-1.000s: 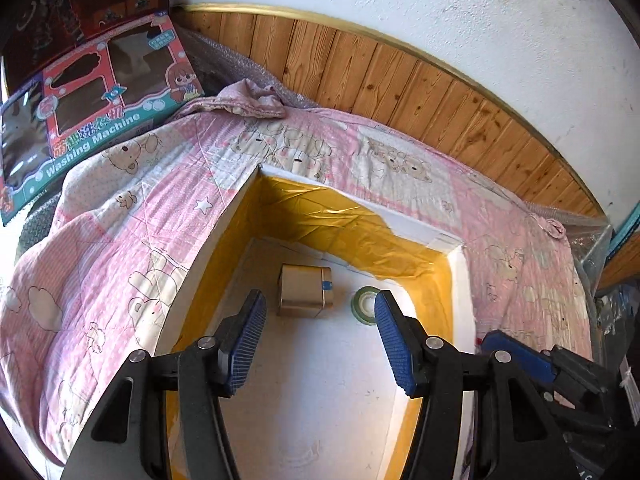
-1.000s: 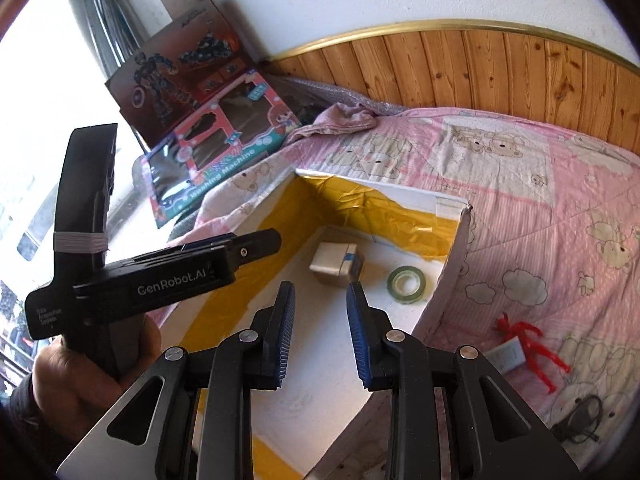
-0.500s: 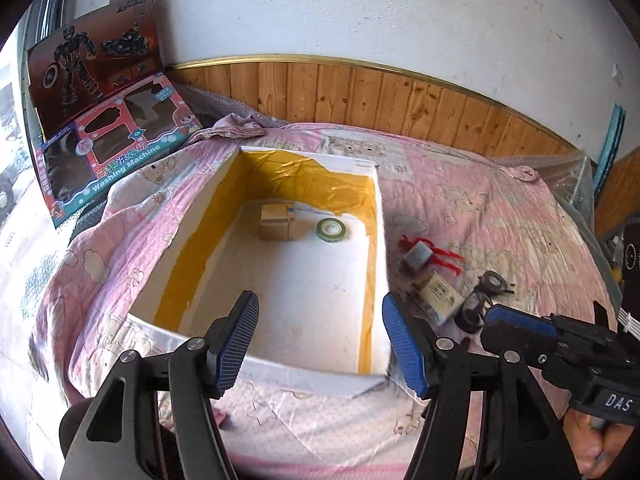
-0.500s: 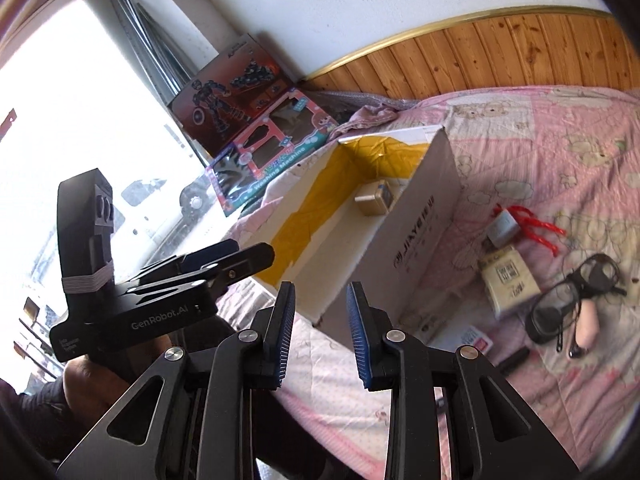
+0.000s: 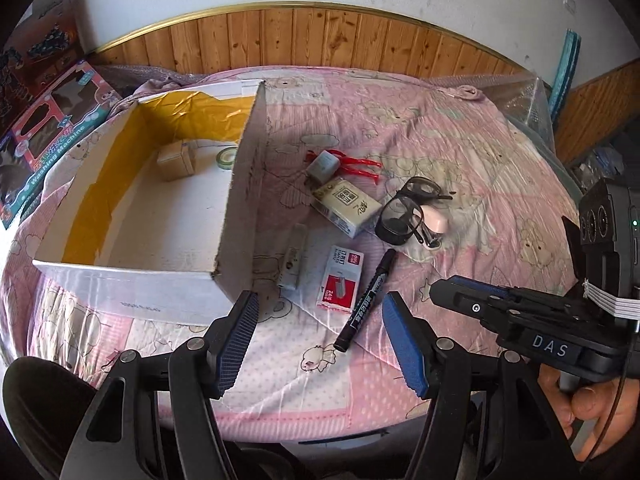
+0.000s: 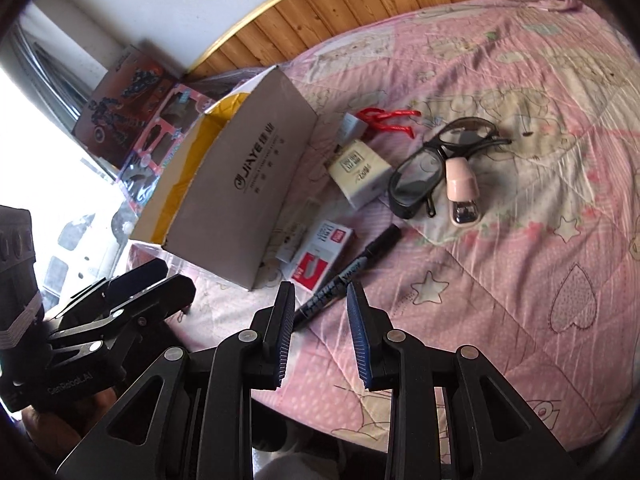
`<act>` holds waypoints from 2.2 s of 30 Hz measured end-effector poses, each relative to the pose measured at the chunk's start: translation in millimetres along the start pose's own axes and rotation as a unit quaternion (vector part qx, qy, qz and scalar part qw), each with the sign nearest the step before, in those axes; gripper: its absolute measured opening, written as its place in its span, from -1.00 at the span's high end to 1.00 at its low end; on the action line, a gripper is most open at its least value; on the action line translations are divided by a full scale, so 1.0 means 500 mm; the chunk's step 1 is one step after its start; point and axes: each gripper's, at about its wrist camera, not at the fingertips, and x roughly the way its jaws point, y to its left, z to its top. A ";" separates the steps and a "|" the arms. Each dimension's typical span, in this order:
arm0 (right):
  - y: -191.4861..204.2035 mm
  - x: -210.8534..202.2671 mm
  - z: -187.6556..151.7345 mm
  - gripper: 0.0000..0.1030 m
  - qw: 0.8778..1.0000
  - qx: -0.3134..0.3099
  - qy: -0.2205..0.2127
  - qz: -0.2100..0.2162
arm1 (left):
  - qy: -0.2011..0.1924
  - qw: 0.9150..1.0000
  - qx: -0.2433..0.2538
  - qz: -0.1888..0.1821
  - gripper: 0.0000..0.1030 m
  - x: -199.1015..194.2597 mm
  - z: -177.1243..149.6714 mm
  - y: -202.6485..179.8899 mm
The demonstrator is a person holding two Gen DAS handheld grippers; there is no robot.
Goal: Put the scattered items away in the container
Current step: 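Withdraw both tools from the box back toward the remaining items, then grasp the red-white staples box with the left tool while the right tool grasps the black marker, then lift and carry the staples box and black marker over the cardboard box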
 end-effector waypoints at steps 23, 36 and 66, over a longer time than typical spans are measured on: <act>-0.005 0.203 0.058 0.33 0.991 -0.030 0.085 -0.102 | 0.057 0.995 0.011 -0.078 -0.27 0.118 -0.053 0.013; -0.096 0.124 0.058 0.71 0.984 -0.002 0.078 -0.160 | 0.065 0.997 0.036 -0.021 -0.27 0.277 0.002 -0.015; -0.079 0.049 0.037 0.74 0.996 0.054 0.028 -0.062 | 0.030 0.999 -0.012 -0.012 0.24 0.138 0.019 -0.040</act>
